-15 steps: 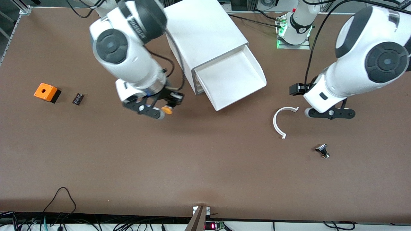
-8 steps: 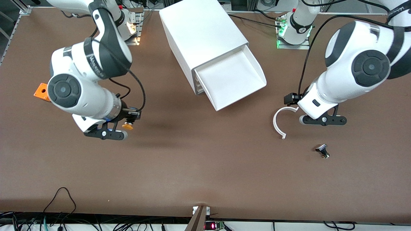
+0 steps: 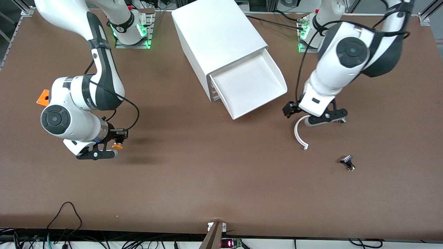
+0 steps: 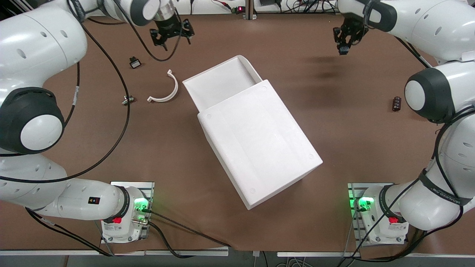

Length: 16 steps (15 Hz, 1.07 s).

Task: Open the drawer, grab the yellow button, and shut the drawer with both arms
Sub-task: 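Push the drawer shut with the left gripper while the right gripper carries the button, then lower the yellow button onto the table with the right gripper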

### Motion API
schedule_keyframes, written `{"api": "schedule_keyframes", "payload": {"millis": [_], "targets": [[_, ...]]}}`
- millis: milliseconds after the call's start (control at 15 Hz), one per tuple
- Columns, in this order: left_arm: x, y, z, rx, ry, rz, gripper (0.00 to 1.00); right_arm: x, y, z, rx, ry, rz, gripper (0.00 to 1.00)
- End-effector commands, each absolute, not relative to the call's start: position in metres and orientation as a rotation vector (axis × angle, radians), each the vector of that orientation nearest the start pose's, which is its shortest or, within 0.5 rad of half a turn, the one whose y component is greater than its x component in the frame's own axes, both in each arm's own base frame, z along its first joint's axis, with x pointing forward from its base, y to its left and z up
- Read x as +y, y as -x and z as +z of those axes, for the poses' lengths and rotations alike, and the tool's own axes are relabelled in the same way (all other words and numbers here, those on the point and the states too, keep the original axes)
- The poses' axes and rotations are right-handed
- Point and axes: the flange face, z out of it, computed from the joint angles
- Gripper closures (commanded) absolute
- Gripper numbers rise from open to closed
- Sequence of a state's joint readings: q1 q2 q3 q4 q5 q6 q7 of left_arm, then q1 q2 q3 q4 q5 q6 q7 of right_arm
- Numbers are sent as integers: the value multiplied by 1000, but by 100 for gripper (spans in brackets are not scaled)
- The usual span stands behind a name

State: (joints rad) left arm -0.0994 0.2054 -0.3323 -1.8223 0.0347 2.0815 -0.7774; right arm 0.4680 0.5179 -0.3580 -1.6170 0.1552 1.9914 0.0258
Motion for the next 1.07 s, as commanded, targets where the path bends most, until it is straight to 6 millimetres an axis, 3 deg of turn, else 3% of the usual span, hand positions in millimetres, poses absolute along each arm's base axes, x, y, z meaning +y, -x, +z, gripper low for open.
{"api": "schedule_keyframes", "payload": {"millis": [0, 333, 600, 867, 933, 1000], "targets": [[-269, -572, 399, -642, 3176, -33, 0, 94, -618, 296, -78, 3160, 88, 100], [-320, -548, 366, -718, 3139, 68, 1, 75, -586, 230, -45, 3183, -44, 100], [-345, -526, 362, -749, 3100, 130, 1, 72, -582, 212, 1, 3177, -38, 98], [-366, -500, 359, -653, 3065, 235, 1, 73, -585, 215, 23, 3165, -50, 12], [-374, -493, 358, -626, 3066, 252, 1, 75, -588, 220, 21, 3162, -63, 1], [-381, -486, 357, -599, 3067, 268, 1, 75, -591, 227, 21, 3157, -81, 1]]}}
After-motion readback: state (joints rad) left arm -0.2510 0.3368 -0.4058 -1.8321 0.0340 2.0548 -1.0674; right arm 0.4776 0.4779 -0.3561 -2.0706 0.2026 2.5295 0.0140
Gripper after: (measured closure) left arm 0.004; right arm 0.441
